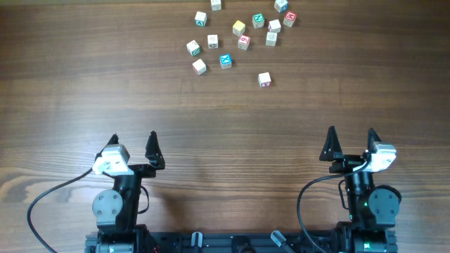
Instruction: Form a tower
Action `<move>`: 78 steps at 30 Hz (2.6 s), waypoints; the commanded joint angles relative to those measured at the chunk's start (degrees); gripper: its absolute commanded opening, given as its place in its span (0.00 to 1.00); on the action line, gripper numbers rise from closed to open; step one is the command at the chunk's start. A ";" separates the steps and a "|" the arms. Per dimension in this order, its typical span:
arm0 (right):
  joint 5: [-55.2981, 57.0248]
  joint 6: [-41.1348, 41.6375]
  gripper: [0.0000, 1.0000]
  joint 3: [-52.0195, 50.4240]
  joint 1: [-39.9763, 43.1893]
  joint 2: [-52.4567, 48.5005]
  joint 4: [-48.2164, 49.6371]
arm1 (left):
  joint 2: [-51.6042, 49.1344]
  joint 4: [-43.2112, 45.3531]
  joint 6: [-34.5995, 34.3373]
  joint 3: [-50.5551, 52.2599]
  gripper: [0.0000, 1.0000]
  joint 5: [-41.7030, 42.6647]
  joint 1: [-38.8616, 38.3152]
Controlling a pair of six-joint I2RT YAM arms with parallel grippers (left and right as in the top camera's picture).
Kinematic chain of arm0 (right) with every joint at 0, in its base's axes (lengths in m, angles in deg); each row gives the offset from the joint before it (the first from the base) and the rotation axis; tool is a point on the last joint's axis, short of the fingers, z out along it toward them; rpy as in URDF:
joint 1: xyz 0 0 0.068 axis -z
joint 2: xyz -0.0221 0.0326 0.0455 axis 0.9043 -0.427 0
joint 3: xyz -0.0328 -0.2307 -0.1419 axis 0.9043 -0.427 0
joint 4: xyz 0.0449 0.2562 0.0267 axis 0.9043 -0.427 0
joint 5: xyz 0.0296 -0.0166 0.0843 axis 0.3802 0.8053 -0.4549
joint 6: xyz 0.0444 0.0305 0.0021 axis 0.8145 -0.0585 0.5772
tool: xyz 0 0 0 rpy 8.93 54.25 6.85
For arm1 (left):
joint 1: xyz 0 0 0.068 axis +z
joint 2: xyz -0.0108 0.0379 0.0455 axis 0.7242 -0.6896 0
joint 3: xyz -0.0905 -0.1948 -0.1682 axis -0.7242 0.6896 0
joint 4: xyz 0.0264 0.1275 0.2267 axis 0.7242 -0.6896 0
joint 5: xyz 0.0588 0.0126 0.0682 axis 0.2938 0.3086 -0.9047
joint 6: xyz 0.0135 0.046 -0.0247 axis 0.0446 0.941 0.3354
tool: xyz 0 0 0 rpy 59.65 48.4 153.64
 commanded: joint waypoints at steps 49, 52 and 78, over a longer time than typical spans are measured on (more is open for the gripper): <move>-0.92 0.42 1.00 -0.07 -1.22 0.50 0.11 | -4.13 -7.02 1.99 -21.05 1.00 12.28 0.44; -0.92 0.44 1.00 -0.07 -1.22 0.50 0.11 | -14.71 -12.37 8.28 -33.44 1.00 12.15 0.44; -0.92 0.44 1.00 -0.07 -1.22 0.50 0.11 | -100.83 -46.27 0.74 -104.37 1.00 12.57 -11.85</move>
